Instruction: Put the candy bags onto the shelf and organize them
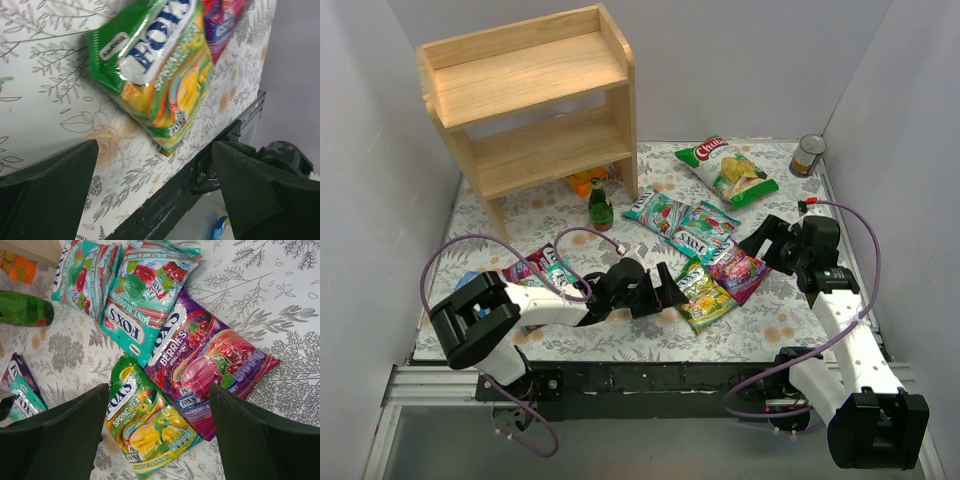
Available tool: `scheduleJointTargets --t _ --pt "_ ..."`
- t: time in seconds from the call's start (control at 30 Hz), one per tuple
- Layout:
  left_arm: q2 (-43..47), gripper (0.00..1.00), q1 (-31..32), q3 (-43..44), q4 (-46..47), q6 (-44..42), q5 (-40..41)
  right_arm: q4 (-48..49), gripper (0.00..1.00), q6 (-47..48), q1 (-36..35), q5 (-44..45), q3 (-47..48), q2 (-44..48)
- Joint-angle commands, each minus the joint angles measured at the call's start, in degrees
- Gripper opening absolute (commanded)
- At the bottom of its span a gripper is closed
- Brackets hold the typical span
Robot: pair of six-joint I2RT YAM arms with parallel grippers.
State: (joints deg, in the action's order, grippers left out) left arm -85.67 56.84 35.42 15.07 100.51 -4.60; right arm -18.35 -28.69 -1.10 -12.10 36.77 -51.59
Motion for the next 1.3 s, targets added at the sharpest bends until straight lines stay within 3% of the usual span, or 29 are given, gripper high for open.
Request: scheduleJointTargets --t 0.0,0.23,0.6,0.8,0.83,0.93,1.03,1.27 --pt "-4.9 0.98 0.3 2.1 1.6 11.0 1.3 4.7 0.88 -1.5 0.2 -2.1 -1.4 2.6" --pt "-9.5 0.97 1.3 1.4 4.8 25.2 3.5 3.9 0.88 -1.3 0.1 -2.3 -2.2 2.7" --pt "-15.8 0.74 3.0 2.7 1.1 36.1 7.0 4.2 0.87 -2.3 0.1 -2.6 -4.3 4.9" --pt "-14.2 0.57 3.0 2.1 0.0 33.6 12.2 3.8 0.87 -2.1 0.2 -2.8 -4.9 4.8" --pt "-14.0 0.50 3.0 2.3 -0.1 32.8 13.1 3.8 0.87 -2.1 0.2 -2.9 -5.0 4.8" --pt "-13.4 0.15 3.0 3.2 -2.3 30.2 14.5 3.8 0.86 -2.1 0.2 -2.9 -5.3 5.0" --pt "-12.5 0.03 3.0 4.0 -5.9 28.4 15.1 3.4 0.86 -2.0 0.2 -2.6 -5.2 5.4" --pt "-9.3 0.00 3.0 5.8 -8.9 19.6 15.1 3.5 0.86 -2.2 0.1 -2.5 -5.0 5.3"
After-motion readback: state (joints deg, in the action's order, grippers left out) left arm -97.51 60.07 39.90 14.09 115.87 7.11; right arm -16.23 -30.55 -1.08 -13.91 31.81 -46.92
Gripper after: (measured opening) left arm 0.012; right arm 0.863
